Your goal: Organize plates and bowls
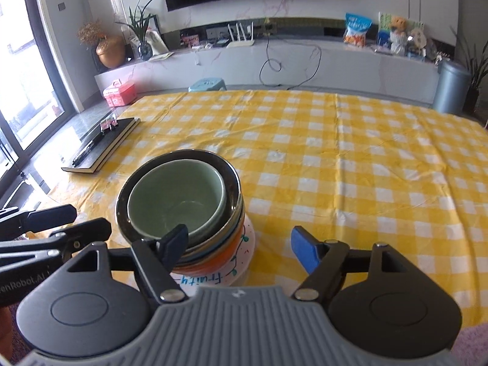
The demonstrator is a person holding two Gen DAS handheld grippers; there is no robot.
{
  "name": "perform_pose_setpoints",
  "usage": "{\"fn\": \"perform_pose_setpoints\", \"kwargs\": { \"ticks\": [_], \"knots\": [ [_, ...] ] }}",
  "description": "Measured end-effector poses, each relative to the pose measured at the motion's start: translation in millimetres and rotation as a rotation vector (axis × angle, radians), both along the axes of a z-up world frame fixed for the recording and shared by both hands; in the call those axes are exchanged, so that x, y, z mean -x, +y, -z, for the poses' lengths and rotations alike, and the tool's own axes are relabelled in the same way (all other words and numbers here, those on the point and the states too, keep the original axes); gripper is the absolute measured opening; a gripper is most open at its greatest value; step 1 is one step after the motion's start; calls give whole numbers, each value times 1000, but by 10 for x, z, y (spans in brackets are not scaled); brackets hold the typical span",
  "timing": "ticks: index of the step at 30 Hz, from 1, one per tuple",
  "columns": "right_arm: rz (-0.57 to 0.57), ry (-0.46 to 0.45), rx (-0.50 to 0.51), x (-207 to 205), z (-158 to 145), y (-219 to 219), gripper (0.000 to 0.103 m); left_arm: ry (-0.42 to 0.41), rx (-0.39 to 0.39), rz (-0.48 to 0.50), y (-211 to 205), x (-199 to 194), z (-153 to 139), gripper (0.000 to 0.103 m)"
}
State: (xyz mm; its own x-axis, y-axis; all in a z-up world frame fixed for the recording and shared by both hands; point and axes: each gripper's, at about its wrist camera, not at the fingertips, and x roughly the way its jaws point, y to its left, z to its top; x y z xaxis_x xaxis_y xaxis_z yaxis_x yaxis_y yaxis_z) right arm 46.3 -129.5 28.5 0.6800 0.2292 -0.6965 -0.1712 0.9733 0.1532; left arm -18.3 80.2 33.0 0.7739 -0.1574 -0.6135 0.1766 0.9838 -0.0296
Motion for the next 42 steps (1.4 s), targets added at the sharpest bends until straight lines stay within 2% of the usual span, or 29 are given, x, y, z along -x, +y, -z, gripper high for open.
{"fn": "perform_pose_setpoints", "kwargs": {
  "ticks": [8,11,17,21,28,36,42],
  "knots": [
    [41,-274,92,619,-149,54,83,-126,-80,-24,-92,347,29,68],
    [24,-317,89,753,-117,62,83,-152,-86,-50,-117,392,49,71],
    [21,-309,67,869,69,53,83,-151,-88,-110,-92,359,133,82],
    [12,-278,66,846,189,74,83,-102,-96,-117,-94,265,238,87],
    [17,-265,64,784,288,35,83,-42,-132,-66,-196,207,429,88],
    [16,-204,63,711,389,24,83,14,-154,-77,-205,172,545,88],
    [26,-156,65,674,458,13,83,25,-162,-74,-205,190,558,88]
  ]
}}
